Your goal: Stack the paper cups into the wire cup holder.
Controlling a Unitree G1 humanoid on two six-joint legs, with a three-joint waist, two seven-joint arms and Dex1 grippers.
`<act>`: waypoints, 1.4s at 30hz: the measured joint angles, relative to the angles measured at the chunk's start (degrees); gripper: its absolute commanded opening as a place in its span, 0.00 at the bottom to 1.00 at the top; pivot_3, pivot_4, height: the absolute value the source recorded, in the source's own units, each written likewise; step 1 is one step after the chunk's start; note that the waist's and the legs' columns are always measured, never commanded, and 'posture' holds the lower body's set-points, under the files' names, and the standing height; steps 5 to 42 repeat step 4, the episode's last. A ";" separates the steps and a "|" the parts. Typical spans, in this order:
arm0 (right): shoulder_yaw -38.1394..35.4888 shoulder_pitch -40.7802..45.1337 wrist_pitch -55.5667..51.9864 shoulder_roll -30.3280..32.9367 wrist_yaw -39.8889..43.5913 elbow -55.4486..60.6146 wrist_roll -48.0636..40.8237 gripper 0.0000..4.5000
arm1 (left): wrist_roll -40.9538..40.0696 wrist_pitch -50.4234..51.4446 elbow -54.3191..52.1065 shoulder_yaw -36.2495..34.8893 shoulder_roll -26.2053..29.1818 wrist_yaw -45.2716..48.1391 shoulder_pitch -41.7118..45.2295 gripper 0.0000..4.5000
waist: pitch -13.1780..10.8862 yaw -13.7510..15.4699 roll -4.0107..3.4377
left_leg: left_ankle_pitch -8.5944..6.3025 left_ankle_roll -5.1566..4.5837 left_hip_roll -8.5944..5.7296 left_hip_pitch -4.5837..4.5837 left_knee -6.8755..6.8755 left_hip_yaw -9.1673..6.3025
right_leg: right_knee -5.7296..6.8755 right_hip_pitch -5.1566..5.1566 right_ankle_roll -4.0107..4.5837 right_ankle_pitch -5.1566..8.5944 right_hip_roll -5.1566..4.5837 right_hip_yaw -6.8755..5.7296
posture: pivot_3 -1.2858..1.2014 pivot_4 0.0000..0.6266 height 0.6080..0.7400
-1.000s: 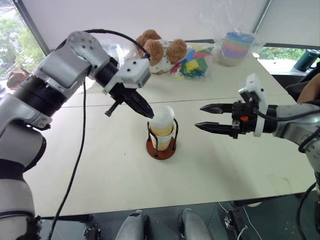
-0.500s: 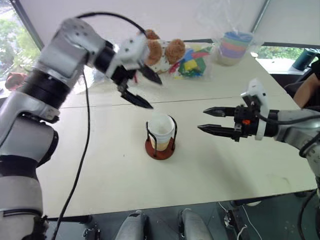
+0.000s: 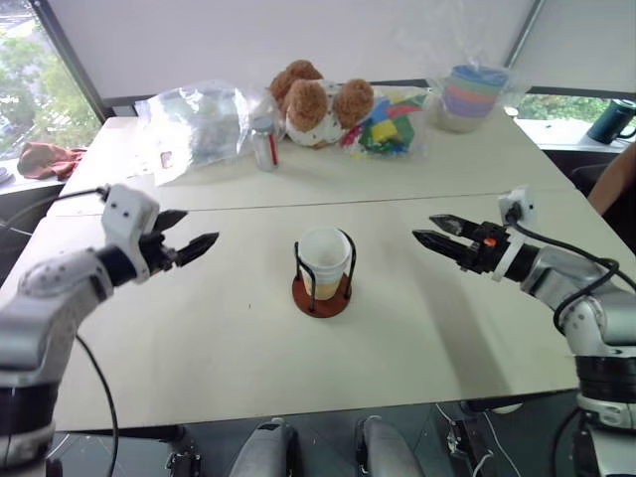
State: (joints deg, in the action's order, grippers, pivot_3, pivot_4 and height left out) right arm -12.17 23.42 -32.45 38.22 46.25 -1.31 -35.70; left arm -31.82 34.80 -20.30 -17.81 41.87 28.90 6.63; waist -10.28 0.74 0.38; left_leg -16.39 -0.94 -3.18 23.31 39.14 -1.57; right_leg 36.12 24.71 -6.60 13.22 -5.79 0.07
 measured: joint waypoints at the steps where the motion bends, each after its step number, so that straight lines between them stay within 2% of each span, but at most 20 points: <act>1: 0.00 0.19 1.12 -0.43 0.01 -0.86 0.71 0.66 | 0.47 -0.05 -1.32 -1.06 -2.25 -2.20 -2.48 0.85 | 0.01 0.10 -0.01 | 0.00 0.00 0.00 -0.04 0.00 -0.01 | 0.00 -0.06 0.02 -0.01 -0.01 -0.03 | 0.52 0.24 1.00; 4: 0.53 0.10 6.81 -2.03 -0.40 -4.46 4.33 0.66 | 2.75 -1.38 -3.22 -2.60 -8.85 -8.03 -8.26 0.85 | 0.05 0.10 0.00 | 0.00 0.01 -0.01 -0.15 0.00 -0.03 | 0.00 -0.17 0.05 -0.03 -0.01 -0.09 | 0.52 0.24 1.00; 42: 0.53 0.10 6.81 -2.03 -0.40 -4.46 4.33 0.66 | 2.75 -1.38 -3.22 -2.60 -8.85 -8.03 -8.26 0.85 | 0.05 0.10 0.00 | 0.00 0.01 -0.01 -0.15 0.00 -0.03 | 0.00 -0.17 0.05 -0.03 -0.01 -0.09 | 0.52 0.24 1.00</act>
